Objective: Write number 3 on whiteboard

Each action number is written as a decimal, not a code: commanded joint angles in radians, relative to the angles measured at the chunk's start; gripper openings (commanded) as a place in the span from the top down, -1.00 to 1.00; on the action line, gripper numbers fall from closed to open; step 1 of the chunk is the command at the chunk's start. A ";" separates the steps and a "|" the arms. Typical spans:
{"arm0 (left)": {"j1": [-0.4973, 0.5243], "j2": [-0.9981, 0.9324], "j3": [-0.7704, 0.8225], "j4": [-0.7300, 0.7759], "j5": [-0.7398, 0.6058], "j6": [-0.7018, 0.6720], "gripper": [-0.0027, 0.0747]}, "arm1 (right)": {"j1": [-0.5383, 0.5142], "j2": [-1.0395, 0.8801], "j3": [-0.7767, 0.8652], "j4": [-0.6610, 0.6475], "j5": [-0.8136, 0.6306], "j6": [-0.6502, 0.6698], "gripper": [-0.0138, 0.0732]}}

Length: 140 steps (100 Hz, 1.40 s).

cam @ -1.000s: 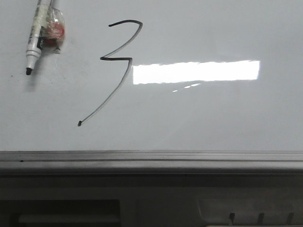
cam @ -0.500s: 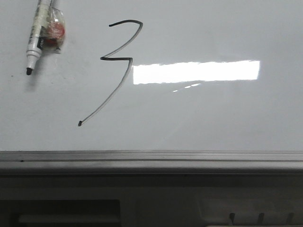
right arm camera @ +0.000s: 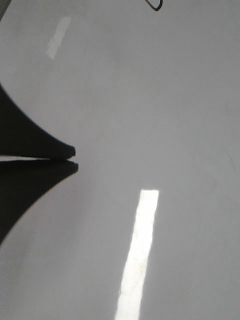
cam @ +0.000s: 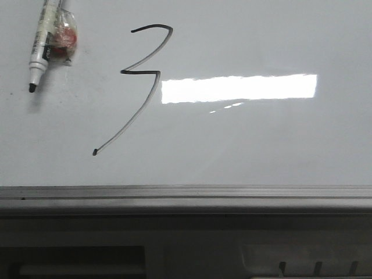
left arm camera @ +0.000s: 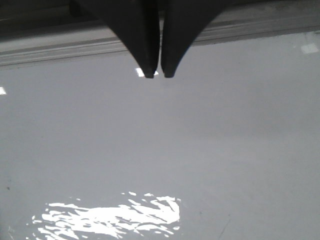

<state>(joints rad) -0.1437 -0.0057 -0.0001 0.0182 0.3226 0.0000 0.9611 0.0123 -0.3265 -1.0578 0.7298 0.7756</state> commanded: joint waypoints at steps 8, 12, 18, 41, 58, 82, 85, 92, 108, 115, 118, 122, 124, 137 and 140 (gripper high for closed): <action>0.001 -0.023 0.011 -0.001 -0.079 -0.007 0.99 | -0.197 0.083 -0.021 0.226 -0.212 -0.202 0.78; 0.001 -0.023 0.011 -0.001 -0.079 -0.007 0.99 | -0.277 0.106 -0.021 0.333 -0.249 -0.292 0.78; 0.001 -0.023 0.011 -0.001 -0.079 -0.007 0.99 | -0.410 0.140 -0.018 0.491 -0.320 -0.416 0.78; 0.001 -0.023 0.011 -0.001 -0.079 -0.007 0.99 | -0.876 0.206 0.136 0.910 -0.752 -0.755 0.78; 0.001 -0.023 0.011 -0.001 -0.079 -0.007 0.99 | -0.992 0.168 0.295 0.910 -0.860 -0.755 0.78; 0.001 -0.023 0.011 -0.001 -0.079 -0.007 0.99 | -0.994 0.010 0.363 0.910 -0.596 -0.755 0.78; 0.001 -0.023 0.011 -0.001 -0.079 -0.007 0.99 | -0.994 -0.012 0.363 0.910 -0.559 -0.755 0.78; 0.001 -0.023 0.011 -0.001 -0.081 -0.007 0.99 | -0.994 -0.039 0.363 0.910 -0.487 -0.755 0.78; 0.001 -0.023 0.011 -0.001 -0.081 -0.007 0.99 | -0.994 -0.038 0.363 0.910 -0.422 -0.755 0.78; 0.001 -0.023 0.011 -0.001 -0.081 -0.007 0.99 | -0.994 -0.038 0.363 0.910 -0.419 -0.755 0.78; 0.001 -0.023 0.011 -0.001 -0.081 -0.007 0.99 | -0.994 -0.038 0.363 0.910 -0.419 -0.755 0.78; 0.001 -0.023 0.011 -0.001 -0.081 -0.007 0.99 | -0.994 -0.038 0.363 0.910 -0.419 -0.755 0.78; 0.001 -0.023 0.011 -0.001 -0.081 -0.007 0.99 | -0.994 -0.038 0.363 0.910 -0.419 -0.755 0.78; 0.001 -0.023 0.011 -0.001 -0.081 -0.007 0.99 | -0.994 -0.038 0.363 0.910 -0.419 -0.755 0.78; 0.001 -0.023 0.011 -0.001 -0.081 -0.007 0.99 | -0.994 -0.038 0.363 0.910 -0.419 -0.755 0.78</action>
<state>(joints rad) -0.1437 -0.0057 -0.0001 0.0182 0.3208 0.0000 -0.0273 -0.0104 0.0061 -0.1454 0.3262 0.0334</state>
